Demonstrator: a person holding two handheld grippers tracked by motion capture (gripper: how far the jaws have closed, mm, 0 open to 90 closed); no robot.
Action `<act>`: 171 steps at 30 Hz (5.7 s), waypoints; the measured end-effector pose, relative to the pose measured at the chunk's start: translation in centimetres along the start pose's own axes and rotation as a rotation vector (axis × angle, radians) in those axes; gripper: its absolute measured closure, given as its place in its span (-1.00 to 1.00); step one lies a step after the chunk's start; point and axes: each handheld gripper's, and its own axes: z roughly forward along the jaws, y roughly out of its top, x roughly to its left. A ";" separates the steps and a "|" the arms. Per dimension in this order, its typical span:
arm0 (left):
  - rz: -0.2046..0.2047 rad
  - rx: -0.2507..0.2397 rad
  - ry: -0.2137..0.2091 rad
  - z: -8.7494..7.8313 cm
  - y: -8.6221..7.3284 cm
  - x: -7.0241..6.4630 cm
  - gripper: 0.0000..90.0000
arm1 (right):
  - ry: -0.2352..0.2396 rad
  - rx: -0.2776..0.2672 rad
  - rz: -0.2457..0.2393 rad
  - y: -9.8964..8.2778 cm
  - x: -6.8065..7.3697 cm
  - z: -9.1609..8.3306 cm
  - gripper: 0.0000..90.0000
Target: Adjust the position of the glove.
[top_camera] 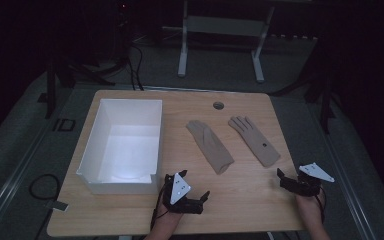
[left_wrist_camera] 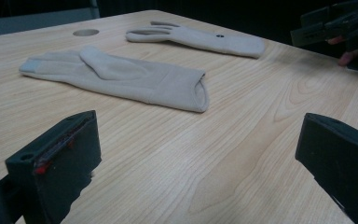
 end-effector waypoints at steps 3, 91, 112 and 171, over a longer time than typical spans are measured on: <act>0.007 0.000 0.006 0.0 0.0 -0.1 -0.99 | -0.005 0.018 -0.004 0.2 0.1 -0.1 -0.77; 0.052 0.001 -0.017 0.0 0.0 -0.5 -0.99 | 0.450 0.200 -0.212 14.3 17.2 14.2 -0.11; 0.057 0.004 -0.020 0.1 0.0 -0.5 -0.99 | 0.463 0.267 -0.221 12.4 18.0 17.2 0.63; 0.080 -0.024 -0.002 -0.1 -0.1 -1.0 -0.99 | 0.189 0.171 0.181 8.3 19.0 10.3 0.33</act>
